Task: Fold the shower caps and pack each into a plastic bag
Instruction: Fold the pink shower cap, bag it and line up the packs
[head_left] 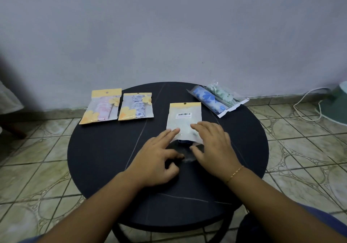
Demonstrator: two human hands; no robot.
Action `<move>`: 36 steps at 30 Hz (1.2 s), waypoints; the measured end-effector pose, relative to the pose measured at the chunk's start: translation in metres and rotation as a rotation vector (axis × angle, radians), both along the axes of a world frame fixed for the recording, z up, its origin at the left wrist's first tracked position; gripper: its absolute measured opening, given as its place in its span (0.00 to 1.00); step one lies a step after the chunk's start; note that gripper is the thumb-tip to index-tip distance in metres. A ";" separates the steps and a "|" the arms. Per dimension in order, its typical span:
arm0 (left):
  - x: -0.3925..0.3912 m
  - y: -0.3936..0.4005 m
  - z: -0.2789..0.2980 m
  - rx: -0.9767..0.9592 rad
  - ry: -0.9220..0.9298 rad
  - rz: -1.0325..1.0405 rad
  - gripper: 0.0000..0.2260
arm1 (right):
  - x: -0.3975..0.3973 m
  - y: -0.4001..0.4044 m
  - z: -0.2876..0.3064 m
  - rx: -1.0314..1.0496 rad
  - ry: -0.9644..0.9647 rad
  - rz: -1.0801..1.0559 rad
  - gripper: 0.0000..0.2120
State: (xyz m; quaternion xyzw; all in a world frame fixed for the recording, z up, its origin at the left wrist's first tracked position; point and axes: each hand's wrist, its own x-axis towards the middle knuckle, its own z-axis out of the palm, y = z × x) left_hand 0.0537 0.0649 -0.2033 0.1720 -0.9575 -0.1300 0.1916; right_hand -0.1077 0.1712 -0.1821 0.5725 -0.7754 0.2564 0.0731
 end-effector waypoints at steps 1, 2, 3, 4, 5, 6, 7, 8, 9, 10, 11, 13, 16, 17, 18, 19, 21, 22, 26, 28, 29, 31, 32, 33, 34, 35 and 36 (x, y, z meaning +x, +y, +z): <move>0.000 0.000 0.000 0.017 0.006 -0.019 0.17 | -0.003 -0.001 0.000 0.051 -0.006 0.004 0.28; 0.000 -0.001 -0.001 0.029 0.010 -0.030 0.17 | -0.005 -0.003 0.001 0.091 0.004 0.012 0.30; 0.000 -0.001 -0.001 0.041 0.012 -0.036 0.18 | -0.005 -0.005 0.001 0.131 0.013 0.017 0.30; 0.001 -0.001 -0.001 0.058 0.012 -0.036 0.18 | -0.005 -0.008 0.002 0.165 0.017 0.021 0.30; 0.000 -0.001 -0.001 0.076 0.012 -0.033 0.18 | -0.003 -0.011 0.003 0.194 0.012 0.023 0.29; 0.000 -0.001 -0.002 0.087 0.015 -0.028 0.19 | -0.002 -0.014 0.004 0.219 0.001 0.023 0.28; 0.000 -0.001 -0.003 0.090 0.020 -0.026 0.19 | -0.001 -0.016 0.005 0.237 -0.013 0.020 0.27; -0.001 -0.001 -0.004 0.088 0.027 -0.025 0.19 | 0.000 -0.018 0.006 0.246 -0.026 0.013 0.26; -0.002 -0.001 -0.005 0.087 0.037 -0.026 0.18 | 0.001 -0.020 0.009 0.253 -0.040 0.006 0.26; -0.002 -0.001 -0.005 0.086 0.044 -0.030 0.17 | 0.002 -0.021 0.012 0.260 -0.062 0.002 0.26; -0.003 -0.001 -0.006 0.080 0.051 -0.034 0.16 | 0.002 -0.023 0.015 0.269 -0.097 0.000 0.26; -0.005 0.000 -0.007 0.048 0.062 -0.045 0.15 | 0.001 -0.022 0.020 0.286 -0.154 0.001 0.26; -0.011 0.001 -0.011 0.018 0.083 -0.066 0.12 | -0.002 -0.021 0.021 0.309 -0.095 -0.001 0.27; -0.013 0.003 -0.012 0.014 0.093 -0.073 0.11 | -0.003 -0.021 0.020 0.318 -0.065 -0.005 0.28; -0.015 0.004 -0.014 0.005 0.101 -0.080 0.10 | -0.003 -0.023 0.018 0.313 -0.038 -0.009 0.27; -0.017 0.005 -0.014 -0.009 0.107 -0.084 0.10 | -0.003 -0.024 0.015 0.301 -0.011 -0.011 0.27; -0.019 0.006 -0.015 -0.037 0.112 -0.087 0.09 | -0.003 -0.029 0.011 0.262 0.031 -0.010 0.25; -0.021 0.005 -0.015 -0.047 0.111 -0.085 0.09 | -0.003 -0.032 0.009 0.243 0.046 -0.009 0.24; -0.025 0.003 -0.014 -0.036 0.104 -0.083 0.10 | -0.006 -0.038 0.007 0.220 0.092 0.000 0.22; -0.026 0.001 -0.014 -0.036 0.107 -0.086 0.10 | -0.008 -0.039 0.005 0.201 0.105 0.002 0.21; -0.026 0.001 -0.014 -0.034 0.111 -0.090 0.10 | -0.010 -0.040 0.003 0.197 0.120 -0.008 0.19; -0.026 0.001 -0.014 -0.030 0.120 -0.093 0.09 | -0.010 -0.042 0.000 0.157 0.145 -0.007 0.16; -0.026 0.001 -0.014 -0.026 0.126 -0.091 0.09 | -0.010 -0.044 -0.003 0.135 0.152 0.004 0.14; -0.026 0.001 -0.014 -0.018 0.133 -0.088 0.10 | -0.011 -0.045 -0.006 0.111 0.157 0.005 0.12; -0.026 0.001 -0.013 -0.011 0.141 -0.086 0.10 | -0.012 -0.048 -0.007 0.094 0.179 0.004 0.11; -0.026 0.001 -0.013 -0.009 0.148 -0.084 0.09 | -0.012 -0.049 -0.008 0.096 0.198 0.001 0.10; -0.026 0.001 -0.013 -0.013 0.154 -0.082 0.09 | -0.012 -0.050 -0.009 0.095 0.214 0.000 0.09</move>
